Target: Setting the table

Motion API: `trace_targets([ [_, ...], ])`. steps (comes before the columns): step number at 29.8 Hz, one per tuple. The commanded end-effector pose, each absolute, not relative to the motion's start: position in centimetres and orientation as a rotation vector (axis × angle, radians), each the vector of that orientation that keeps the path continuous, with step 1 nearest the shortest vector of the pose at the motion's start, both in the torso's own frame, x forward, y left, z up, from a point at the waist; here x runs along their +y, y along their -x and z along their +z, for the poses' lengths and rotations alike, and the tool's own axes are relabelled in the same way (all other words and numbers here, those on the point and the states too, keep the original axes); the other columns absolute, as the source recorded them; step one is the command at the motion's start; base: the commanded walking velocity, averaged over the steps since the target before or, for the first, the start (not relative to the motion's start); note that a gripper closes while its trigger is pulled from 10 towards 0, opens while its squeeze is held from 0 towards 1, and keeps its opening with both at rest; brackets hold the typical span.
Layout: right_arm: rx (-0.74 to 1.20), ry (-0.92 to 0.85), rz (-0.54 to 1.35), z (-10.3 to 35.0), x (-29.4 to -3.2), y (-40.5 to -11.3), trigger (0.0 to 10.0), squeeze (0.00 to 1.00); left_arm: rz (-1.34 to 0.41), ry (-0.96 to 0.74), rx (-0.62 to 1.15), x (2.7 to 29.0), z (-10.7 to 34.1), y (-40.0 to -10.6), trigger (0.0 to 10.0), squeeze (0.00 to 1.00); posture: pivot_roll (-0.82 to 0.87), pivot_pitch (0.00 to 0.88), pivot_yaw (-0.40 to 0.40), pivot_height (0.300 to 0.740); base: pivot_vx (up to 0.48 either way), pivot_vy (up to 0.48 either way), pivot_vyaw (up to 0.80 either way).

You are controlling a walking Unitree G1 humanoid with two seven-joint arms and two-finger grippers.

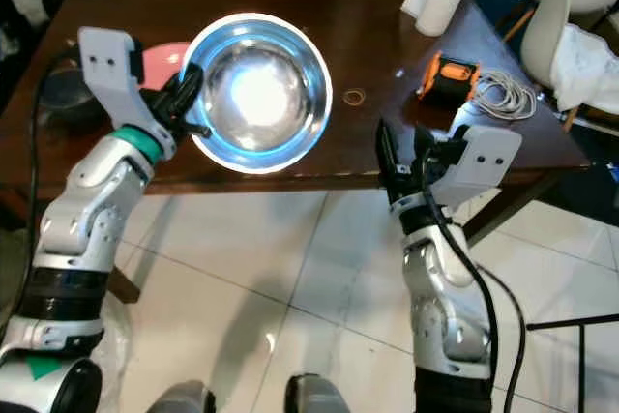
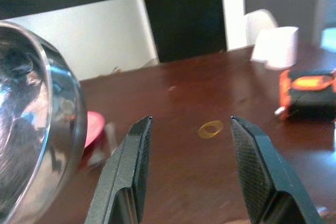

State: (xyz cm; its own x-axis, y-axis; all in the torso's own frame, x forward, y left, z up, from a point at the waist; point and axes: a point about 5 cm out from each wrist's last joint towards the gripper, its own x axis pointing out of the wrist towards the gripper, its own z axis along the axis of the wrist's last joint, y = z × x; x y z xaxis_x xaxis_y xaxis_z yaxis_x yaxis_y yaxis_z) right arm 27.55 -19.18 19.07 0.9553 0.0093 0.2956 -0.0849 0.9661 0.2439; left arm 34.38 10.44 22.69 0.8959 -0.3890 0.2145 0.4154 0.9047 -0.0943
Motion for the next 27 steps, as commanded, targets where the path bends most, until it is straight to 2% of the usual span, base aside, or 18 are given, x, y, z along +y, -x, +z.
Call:
trace_targets([
  [1, -0.297, -0.262, 0.048, 19.02, -19.07, -27.45, 10.0, 0.0, -0.412, 0.128, -0.221, 10.81, 23.26, -34.4, 10.0, 0.0, 0.06, 0.008, 0.007, 0.74, 0.364, -0.307, 0.0],
  [9, -0.297, -0.263, 0.048, 19.0, -19.03, -27.41, 10.0, 0.0, -0.405, 0.129, -0.221, 10.93, 23.27, -34.47, 10.0, 0.0, 0.06, 0.009, 0.008, 0.74, 0.392, -0.269, 0.0],
  [27, -0.294, -0.264, 0.044, 18.91, -19.1, -27.32, 10.0, 0.0, -0.398, 0.128, -0.219, 10.9, 23.2, -34.54, 10.0, 0.0, 0.06, 0.014, 0.007, 0.74, 0.456, 0.0, 0.0],
])
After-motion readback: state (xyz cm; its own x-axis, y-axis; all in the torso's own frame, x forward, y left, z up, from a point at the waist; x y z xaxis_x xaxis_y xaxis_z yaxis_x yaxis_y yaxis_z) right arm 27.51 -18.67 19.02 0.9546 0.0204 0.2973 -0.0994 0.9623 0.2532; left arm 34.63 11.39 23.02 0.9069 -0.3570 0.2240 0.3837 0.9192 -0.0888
